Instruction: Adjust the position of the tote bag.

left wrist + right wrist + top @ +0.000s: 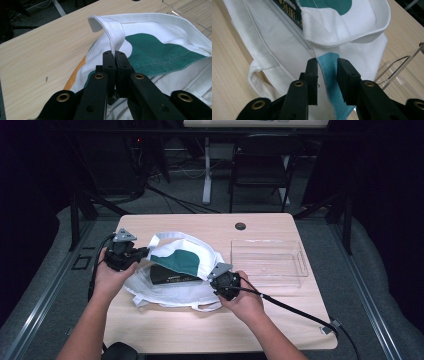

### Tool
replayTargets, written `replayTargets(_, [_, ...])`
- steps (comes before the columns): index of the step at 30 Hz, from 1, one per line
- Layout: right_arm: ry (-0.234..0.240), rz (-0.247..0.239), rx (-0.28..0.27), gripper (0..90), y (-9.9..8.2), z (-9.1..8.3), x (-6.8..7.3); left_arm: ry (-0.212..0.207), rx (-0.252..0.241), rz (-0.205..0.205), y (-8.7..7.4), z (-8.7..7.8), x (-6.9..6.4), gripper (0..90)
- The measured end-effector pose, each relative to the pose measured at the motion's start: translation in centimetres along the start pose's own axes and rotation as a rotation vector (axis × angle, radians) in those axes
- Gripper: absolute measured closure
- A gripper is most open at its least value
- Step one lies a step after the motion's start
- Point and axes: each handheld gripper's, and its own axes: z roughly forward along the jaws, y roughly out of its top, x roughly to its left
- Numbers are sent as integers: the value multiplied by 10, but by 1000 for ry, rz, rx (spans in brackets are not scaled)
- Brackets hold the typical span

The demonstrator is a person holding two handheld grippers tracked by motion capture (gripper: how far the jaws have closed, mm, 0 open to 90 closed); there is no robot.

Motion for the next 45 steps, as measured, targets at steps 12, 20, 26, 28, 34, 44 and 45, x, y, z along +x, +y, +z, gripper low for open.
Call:
replayTargets(12, [4, 26, -27, 886, 1, -2, -6, 0, -2, -2, 0, 0, 1, 884])
replayTargets(20, [11, 75, -77, 891, 5, -7, -17, 9, 0, 2, 4, 1, 4, 883])
replayTargets(26, [6, 128, -113, 891, 10, -10, -30, 22, 11, 14, 9, 4, 6, 883])
replayTargets(28, [6, 155, -126, 891, 11, -9, -35, 26, 13, 18, 12, 6, 7, 883])
replayTargets(34, [-9, 186, -135, 891, 12, -5, -39, 43, 21, 34, 23, 13, 11, 884])
replayTargets(44, [-39, 219, -153, 891, 12, 0, -43, 68, 29, 45, 35, 27, 14, 884])
replayTargets(45, [-44, 220, -151, 890, 12, 2, -43, 72, 36, 43, 38, 29, 14, 884])
